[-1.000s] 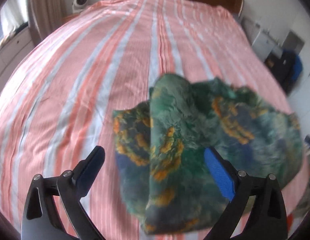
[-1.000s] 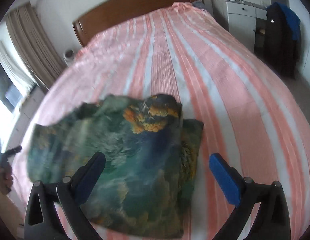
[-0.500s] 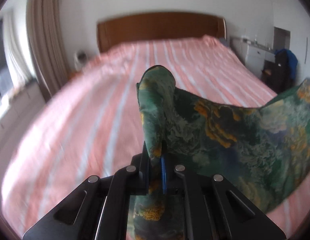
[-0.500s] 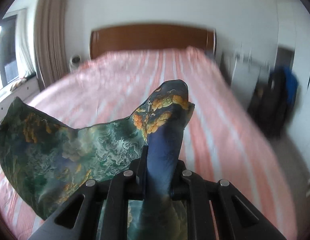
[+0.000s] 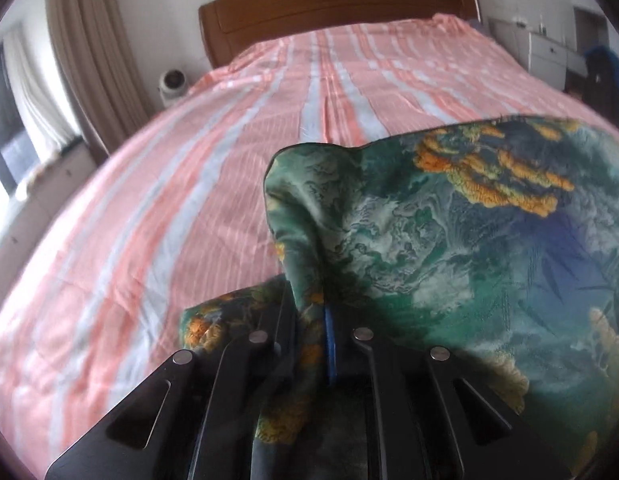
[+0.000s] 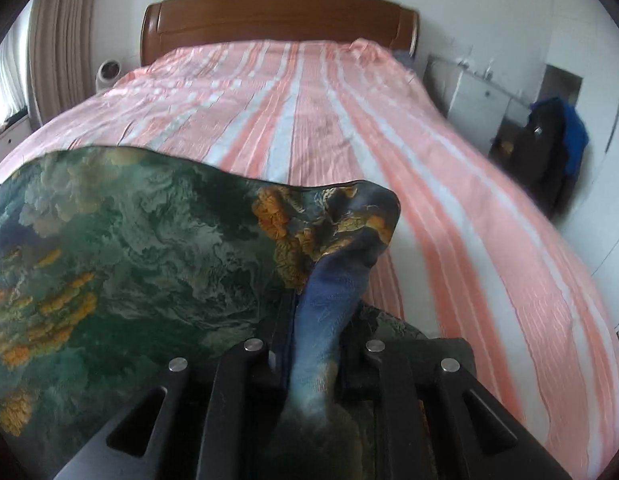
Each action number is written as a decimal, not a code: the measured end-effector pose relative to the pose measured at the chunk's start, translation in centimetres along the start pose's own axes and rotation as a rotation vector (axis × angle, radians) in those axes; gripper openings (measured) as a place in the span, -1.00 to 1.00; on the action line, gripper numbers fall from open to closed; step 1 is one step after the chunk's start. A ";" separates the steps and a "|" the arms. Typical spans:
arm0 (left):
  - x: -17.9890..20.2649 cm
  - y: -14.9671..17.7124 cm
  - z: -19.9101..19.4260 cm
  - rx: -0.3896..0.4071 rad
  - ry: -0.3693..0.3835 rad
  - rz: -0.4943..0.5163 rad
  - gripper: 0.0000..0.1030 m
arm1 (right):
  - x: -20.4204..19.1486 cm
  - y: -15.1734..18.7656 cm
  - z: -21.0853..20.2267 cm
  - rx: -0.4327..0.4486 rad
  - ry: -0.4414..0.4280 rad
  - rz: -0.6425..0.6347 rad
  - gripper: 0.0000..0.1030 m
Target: Fold large clothes
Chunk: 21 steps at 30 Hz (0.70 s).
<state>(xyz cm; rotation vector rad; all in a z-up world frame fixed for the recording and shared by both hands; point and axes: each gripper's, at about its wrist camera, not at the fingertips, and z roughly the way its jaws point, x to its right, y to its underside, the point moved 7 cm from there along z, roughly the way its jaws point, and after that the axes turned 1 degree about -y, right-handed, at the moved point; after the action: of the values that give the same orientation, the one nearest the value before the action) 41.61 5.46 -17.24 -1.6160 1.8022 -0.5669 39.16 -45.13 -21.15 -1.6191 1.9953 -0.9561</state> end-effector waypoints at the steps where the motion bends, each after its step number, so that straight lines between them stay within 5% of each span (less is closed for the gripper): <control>1: -0.3 0.0 0.3 -0.003 0.019 -0.017 -0.80 | 0.3 -0.1 0.2 -0.004 -0.009 0.008 -0.67; 12: 0.4 -0.3 0.0 -0.012 -0.043 0.025 -0.67 | 0.5 -0.2 -0.1 -0.001 -0.031 0.045 -0.52; 15: 0.2 -0.7 -1.1 -0.031 -0.085 0.055 -0.33 | 1.2 -0.4 -0.3 -0.029 -0.032 0.071 -0.25; 17: -0.4 -1.1 -3.1 -0.042 -0.096 0.049 0.15 | 2.0 -0.7 -0.6 -0.057 -0.043 0.108 0.29; 19: -0.6 -1.6 -6.4 0.008 -0.044 0.010 0.64 | 3.1 -1.6 -2.1 -0.064 -0.064 0.150 0.58; 21: 0.5 -1.7 -9.7 0.056 0.034 0.008 0.71 | 4.0 -2.7 -5.5 0.007 -0.053 0.157 0.58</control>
<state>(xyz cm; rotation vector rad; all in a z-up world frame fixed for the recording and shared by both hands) 35.98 3.79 -9.37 -1.5697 1.8007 -0.6394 36.26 -47.86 -15.02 -1.4435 2.0462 -0.8525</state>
